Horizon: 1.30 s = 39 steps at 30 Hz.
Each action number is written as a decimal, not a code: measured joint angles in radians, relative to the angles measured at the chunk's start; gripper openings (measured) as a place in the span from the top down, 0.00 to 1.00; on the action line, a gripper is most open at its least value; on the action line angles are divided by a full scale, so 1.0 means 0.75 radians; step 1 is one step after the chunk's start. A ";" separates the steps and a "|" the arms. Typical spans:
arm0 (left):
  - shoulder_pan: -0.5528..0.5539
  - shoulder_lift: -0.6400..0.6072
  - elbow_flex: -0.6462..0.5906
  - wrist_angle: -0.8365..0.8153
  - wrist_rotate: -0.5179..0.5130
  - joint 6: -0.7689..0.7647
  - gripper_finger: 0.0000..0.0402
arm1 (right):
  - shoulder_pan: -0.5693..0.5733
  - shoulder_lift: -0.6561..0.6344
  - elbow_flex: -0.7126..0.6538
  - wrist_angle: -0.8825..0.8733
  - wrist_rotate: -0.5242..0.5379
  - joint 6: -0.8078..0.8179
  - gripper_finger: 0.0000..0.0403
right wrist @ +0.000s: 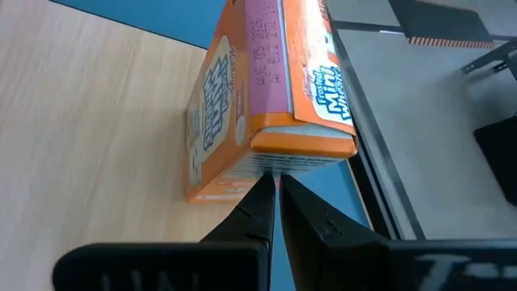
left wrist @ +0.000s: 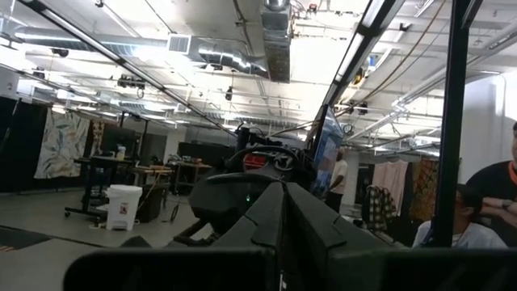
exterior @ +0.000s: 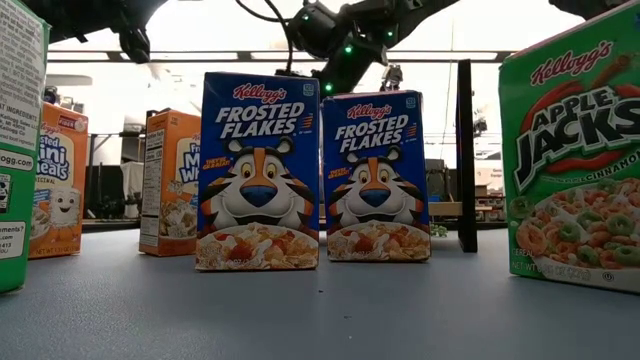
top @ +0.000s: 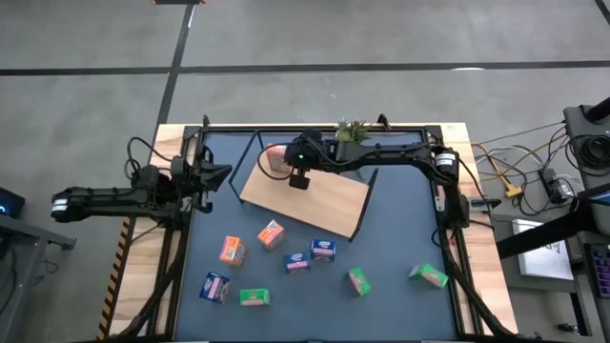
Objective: Stack cereal on shelf
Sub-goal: Put the right orange cereal box on the shelf, then put the right orange cereal box on the shelf aligned with other orange cereal box
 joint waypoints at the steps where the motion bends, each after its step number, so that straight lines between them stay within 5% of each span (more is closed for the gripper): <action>1: 0.000 0.000 0.000 0.000 0.000 0.000 1.00 | 0.000 0.000 0.000 -0.001 0.000 -0.001 0.97; 29: 0.000 0.001 0.000 0.000 -0.003 0.000 1.00 | 0.014 -0.021 0.000 0.066 -0.071 0.002 0.97; 39: -0.002 0.020 0.000 0.008 0.070 -0.068 1.00 | 0.191 -0.207 -0.044 -0.071 -0.016 0.034 0.97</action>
